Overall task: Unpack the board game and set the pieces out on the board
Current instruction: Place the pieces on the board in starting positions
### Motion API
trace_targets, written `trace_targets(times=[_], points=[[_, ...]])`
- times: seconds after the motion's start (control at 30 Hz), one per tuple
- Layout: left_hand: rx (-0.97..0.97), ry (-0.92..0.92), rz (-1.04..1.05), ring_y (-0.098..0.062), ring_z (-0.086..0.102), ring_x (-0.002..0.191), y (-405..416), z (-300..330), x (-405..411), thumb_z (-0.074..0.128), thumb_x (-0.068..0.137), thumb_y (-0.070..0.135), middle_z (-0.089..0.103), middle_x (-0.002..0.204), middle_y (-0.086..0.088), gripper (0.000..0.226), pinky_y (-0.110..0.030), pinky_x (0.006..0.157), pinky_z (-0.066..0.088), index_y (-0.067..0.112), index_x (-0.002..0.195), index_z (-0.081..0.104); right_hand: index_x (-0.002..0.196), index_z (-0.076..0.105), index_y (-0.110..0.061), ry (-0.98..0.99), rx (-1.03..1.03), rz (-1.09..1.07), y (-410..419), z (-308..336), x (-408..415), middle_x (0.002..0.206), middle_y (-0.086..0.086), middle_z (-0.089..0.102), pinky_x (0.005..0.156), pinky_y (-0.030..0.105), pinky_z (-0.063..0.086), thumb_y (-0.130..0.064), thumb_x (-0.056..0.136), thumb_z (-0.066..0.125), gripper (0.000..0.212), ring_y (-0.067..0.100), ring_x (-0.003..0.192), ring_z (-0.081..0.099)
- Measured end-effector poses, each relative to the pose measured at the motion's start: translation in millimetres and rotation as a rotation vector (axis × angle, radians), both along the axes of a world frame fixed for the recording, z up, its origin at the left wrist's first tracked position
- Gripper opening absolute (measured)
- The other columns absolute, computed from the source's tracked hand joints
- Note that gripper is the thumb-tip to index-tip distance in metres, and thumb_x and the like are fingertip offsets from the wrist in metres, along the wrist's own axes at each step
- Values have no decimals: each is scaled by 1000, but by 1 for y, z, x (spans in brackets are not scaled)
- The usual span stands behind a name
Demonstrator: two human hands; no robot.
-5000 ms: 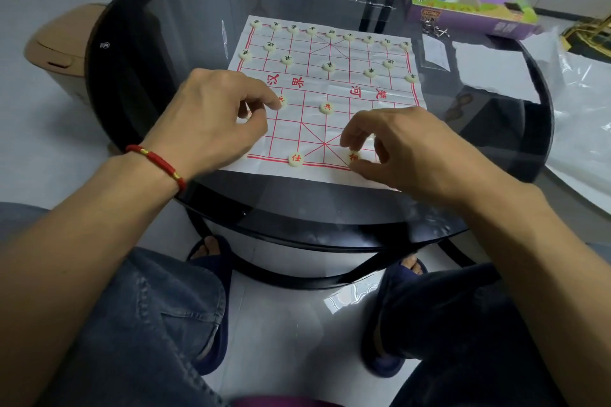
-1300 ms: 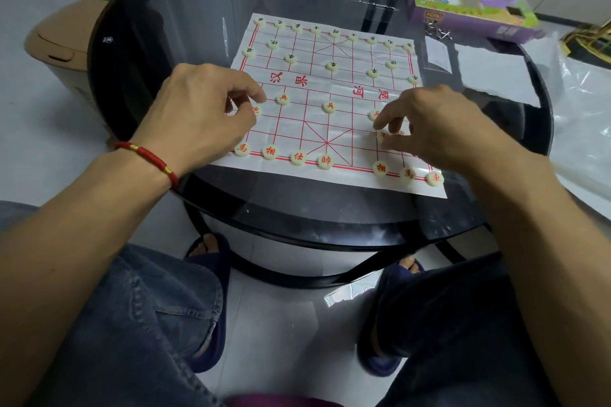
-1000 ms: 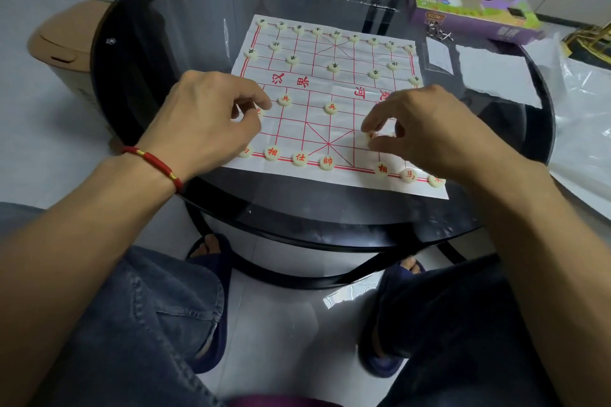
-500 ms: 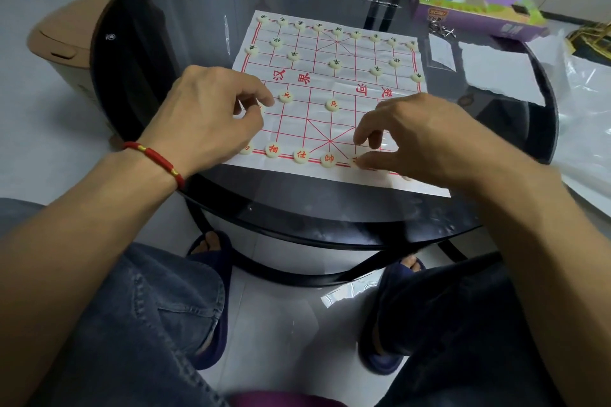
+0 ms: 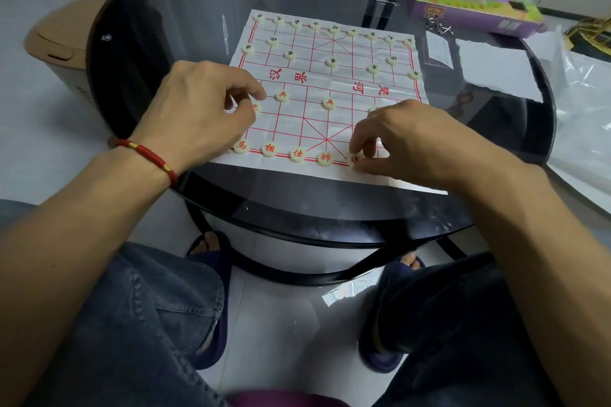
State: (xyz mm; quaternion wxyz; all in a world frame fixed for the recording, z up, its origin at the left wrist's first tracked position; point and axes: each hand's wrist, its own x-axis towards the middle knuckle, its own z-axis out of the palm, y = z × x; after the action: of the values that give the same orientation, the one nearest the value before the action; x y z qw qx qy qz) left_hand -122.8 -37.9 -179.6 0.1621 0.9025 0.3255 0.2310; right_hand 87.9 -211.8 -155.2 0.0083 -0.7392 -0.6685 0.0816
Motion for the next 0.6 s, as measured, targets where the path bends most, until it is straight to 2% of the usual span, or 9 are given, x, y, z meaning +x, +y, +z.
trace_targets(times=[0.33, 0.43, 0.5, 0.53, 0.6], points=[[14, -16, 27, -12, 62, 81, 8, 0, -4, 63, 94, 21, 74, 109, 0, 22, -22, 74, 49, 25, 111, 75, 110, 71, -29, -14, -13, -31, 2, 0, -2, 99, -10, 67, 77, 41, 57, -44, 91, 69, 24, 15, 88, 60], [9, -11, 29, -11, 61, 82, 7, 0, -4, 63, 94, 21, 73, 112, 0, 22, -23, 74, 51, 24, 112, 75, 113, 70, -28, 9, -13, -40, 1, 5, 4, 100, -12, 66, 74, 32, 56, -46, 89, 71, 30, 8, 83, 59], [8, -8, 30, -12, 61, 83, 6, 1, -5, 63, 95, 21, 73, 114, -1, 22, -27, 75, 53, 23, 113, 75, 114, 70, -25, 18, 20, -76, -3, 13, 14, 99, -12, 64, 68, 20, 48, -38, 90, 72, 27, 0, 77, 56], [6, -6, 32, -13, 61, 83, 6, 1, -5, 64, 95, 21, 73, 115, -2, 22, -29, 76, 54, 22, 113, 75, 115, 71, -23, 15, 51, -109, -8, 17, 21, 98, -9, 65, 68, 18, 45, -32, 91, 72, 26, 1, 76, 56], [5, 0, 41, -14, 61, 83, 7, 1, -6, 64, 95, 22, 73, 115, -2, 21, -31, 77, 55, 22, 113, 75, 114, 73, -18, 0, 133, -189, -16, 22, 39, 101, 0, 70, 73, 24, 47, -23, 92, 73, 23, 12, 78, 60]])
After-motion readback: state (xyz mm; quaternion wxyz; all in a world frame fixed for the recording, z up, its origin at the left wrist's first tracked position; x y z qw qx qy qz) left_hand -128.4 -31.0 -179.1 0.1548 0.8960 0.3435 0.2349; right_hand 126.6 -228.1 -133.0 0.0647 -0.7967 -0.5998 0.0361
